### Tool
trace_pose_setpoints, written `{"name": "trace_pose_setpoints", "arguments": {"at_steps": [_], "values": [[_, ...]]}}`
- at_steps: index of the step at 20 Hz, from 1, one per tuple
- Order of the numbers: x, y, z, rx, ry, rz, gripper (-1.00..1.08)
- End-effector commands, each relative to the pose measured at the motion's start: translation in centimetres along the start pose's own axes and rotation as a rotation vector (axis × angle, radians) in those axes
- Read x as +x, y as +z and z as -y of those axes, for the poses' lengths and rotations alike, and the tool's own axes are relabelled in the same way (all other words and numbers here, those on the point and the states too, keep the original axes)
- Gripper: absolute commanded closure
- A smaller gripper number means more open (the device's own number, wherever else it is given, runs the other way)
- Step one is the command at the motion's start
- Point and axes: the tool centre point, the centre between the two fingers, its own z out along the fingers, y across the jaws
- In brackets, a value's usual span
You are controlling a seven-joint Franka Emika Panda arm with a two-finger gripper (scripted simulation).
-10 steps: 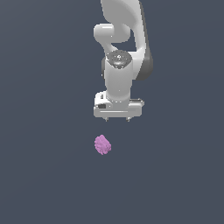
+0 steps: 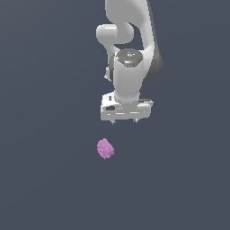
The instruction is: Pick up the object and move it to a goal position.
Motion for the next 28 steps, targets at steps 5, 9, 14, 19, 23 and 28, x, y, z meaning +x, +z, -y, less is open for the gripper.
{"name": "trace_pose_setpoints", "arguments": {"at_steps": [5,9,14,19,23,28], "values": [[0.1,-0.2,0.3,-0.001,-0.016,-0.001,-0.92],[0.3,0.0,0.1,-0.002,-0.036,0.000,-0.92],[1.0,0.5,-0.7,-0.004,-0.085,0.001,-0.92],[1.9,1.3,-1.8,-0.007,-0.162,0.004,-0.92],[2.9,2.2,-3.2,-0.009,-0.244,0.007,-0.92],[4.1,3.4,-5.0,-0.011,-0.355,0.011,-0.92]]}}
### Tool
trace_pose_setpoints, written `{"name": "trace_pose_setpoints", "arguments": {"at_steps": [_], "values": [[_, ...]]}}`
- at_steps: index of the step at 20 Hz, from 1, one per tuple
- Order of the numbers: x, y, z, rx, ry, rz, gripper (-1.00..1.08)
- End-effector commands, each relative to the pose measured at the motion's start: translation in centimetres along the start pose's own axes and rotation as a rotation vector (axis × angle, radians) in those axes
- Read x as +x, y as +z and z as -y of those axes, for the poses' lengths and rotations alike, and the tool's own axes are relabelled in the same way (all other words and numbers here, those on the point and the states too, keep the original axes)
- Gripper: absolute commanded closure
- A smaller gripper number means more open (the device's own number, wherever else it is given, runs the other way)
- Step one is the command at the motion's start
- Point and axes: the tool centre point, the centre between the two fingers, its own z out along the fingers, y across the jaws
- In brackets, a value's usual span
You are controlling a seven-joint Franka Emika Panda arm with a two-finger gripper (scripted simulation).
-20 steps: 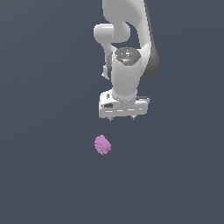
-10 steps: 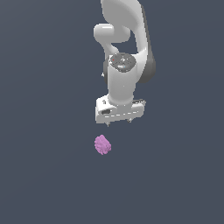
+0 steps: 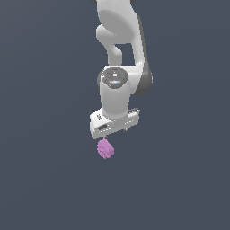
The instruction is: Pick up the object and move it to a goal position.
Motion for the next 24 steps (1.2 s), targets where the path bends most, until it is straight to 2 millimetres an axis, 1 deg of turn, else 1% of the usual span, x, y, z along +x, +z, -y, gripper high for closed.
{"name": "trace_pose_setpoints", "arguments": {"at_steps": [1,7,13,18,24], "values": [[0.3,0.7,-1.1,-0.001,-0.057,0.002,-0.92],[0.7,2.1,-3.5,-0.001,-0.178,0.006,-0.92],[0.9,3.2,-5.2,0.000,-0.259,0.008,-0.92],[0.9,3.7,-5.9,0.000,-0.295,0.009,-0.92],[0.9,3.8,-6.0,0.001,-0.300,0.009,-0.92]]}}
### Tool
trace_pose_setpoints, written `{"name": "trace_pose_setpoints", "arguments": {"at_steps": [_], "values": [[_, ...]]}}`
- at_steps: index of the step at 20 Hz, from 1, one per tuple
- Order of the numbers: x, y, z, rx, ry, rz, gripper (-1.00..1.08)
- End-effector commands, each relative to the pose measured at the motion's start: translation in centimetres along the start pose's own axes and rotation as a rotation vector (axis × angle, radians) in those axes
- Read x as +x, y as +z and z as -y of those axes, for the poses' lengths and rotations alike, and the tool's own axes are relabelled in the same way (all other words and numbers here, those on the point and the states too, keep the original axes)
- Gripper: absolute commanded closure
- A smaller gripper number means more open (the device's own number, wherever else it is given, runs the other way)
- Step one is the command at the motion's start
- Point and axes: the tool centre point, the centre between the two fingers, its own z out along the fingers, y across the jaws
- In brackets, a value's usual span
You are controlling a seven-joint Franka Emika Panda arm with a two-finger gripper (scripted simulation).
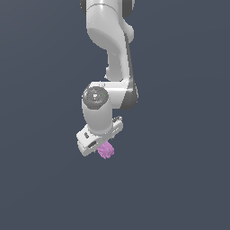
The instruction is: Pick up the object and move it to a goal position.
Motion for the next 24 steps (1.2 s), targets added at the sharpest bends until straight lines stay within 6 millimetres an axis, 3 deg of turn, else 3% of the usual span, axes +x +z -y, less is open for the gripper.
{"name": "trace_pose_setpoints", "arguments": {"at_steps": [1,11,17,18,24], "values": [[0.0,0.2,0.0,0.000,0.000,0.000,-0.92],[-0.1,4.6,0.1,0.000,-0.004,0.000,-0.92],[0.0,5.0,0.0,0.000,-0.005,0.000,-0.92],[0.0,5.0,0.0,0.000,-0.005,0.000,1.08],[0.0,5.0,0.0,0.000,-0.005,0.000,1.08]]}}
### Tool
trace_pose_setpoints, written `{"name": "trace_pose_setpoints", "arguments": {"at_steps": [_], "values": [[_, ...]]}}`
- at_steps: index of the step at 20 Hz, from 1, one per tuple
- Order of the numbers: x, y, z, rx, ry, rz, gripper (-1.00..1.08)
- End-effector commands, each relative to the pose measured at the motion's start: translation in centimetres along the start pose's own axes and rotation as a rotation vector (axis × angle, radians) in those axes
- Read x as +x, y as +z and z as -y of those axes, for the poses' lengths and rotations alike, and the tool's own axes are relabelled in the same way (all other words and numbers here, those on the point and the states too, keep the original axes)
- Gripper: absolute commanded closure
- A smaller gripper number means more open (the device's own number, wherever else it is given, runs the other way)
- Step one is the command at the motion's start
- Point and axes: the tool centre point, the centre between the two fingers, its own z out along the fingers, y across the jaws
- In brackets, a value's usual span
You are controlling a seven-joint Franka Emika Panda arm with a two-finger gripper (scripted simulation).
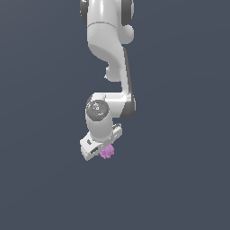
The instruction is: Pick up the object and move it to a goal position.
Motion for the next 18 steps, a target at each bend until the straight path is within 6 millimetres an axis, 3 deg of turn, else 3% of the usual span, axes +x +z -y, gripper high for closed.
{"name": "trace_pose_setpoints", "arguments": {"at_steps": [1,10,18], "values": [[0.0,0.0,0.0,0.000,0.000,0.000,1.08],[-0.2,-0.8,0.2,0.000,0.000,0.000,1.08],[-1.1,-4.4,1.4,0.000,0.000,0.000,1.08]]}}
